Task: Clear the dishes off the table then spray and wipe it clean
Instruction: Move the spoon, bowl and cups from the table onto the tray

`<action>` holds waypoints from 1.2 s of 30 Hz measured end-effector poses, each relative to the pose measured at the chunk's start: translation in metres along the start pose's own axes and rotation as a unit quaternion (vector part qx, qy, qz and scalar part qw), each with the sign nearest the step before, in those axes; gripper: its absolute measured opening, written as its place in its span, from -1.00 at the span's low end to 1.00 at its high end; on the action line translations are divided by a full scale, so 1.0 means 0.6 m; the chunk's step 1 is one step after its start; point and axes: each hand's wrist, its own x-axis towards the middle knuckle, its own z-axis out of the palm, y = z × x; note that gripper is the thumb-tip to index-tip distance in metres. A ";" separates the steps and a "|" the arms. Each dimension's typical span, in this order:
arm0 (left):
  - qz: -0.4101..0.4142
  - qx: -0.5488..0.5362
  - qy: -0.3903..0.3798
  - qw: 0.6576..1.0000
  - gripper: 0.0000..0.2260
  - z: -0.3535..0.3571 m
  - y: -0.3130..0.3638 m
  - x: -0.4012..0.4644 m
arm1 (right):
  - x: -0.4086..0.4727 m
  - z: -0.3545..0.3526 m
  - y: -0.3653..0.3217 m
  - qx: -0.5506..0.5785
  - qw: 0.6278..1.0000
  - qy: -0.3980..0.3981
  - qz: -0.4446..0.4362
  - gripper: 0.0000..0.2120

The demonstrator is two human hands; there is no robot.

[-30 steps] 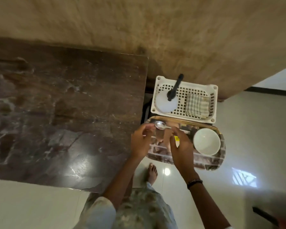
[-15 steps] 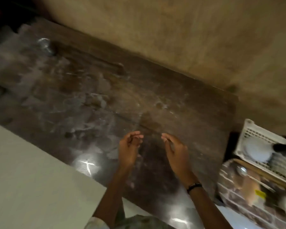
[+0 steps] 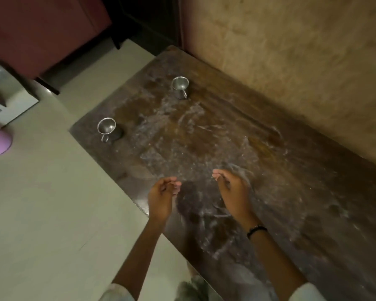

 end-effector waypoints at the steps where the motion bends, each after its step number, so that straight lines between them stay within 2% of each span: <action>1: 0.000 -0.002 0.012 1.000 -0.84 -0.014 0.008 0.017 | 0.016 0.008 -0.011 -0.006 1.000 -0.007 -0.002 -0.75; 11: 0.001 -0.021 0.135 0.991 -0.86 -0.123 0.051 0.150 | 0.154 0.065 -0.096 -0.028 0.999 -0.025 -0.013 -0.75; 16: -0.009 0.063 0.241 0.968 -0.80 -0.156 0.064 0.233 | 0.257 0.116 -0.141 -0.027 1.000 -0.006 -0.007 -0.72; 19: -0.002 0.103 0.254 0.962 -0.67 -0.165 0.073 0.286 | 0.341 0.145 -0.163 -0.032 0.998 0.047 0.023 -0.69; 23: 0.044 0.147 0.272 0.950 -0.71 -0.185 0.079 0.348 | 0.453 0.184 -0.166 -0.046 0.989 0.089 0.109 -0.63; 26: 0.047 0.188 0.297 0.935 -0.61 -0.197 0.077 0.377 | 0.509 0.200 -0.155 -0.082 0.977 0.110 0.165 -0.55; 28: 0.055 0.219 0.301 0.926 -0.52 -0.206 0.074 0.389 | 0.529 0.201 -0.145 -0.094 0.974 0.121 0.168 -0.57; 31: 0.080 0.283 0.262 0.919 -0.45 -0.227 0.062 0.413 | 0.547 0.200 -0.129 -0.095 0.976 0.136 0.140 -0.74; 33: 0.093 0.314 0.222 0.919 -0.50 -0.239 0.057 0.421 | 0.548 0.201 -0.124 -0.100 0.979 0.128 0.123 -0.74; 36: 0.069 0.310 0.198 0.927 -0.61 -0.248 0.060 0.428 | 0.545 0.205 -0.119 -0.095 0.982 0.129 0.099 -0.73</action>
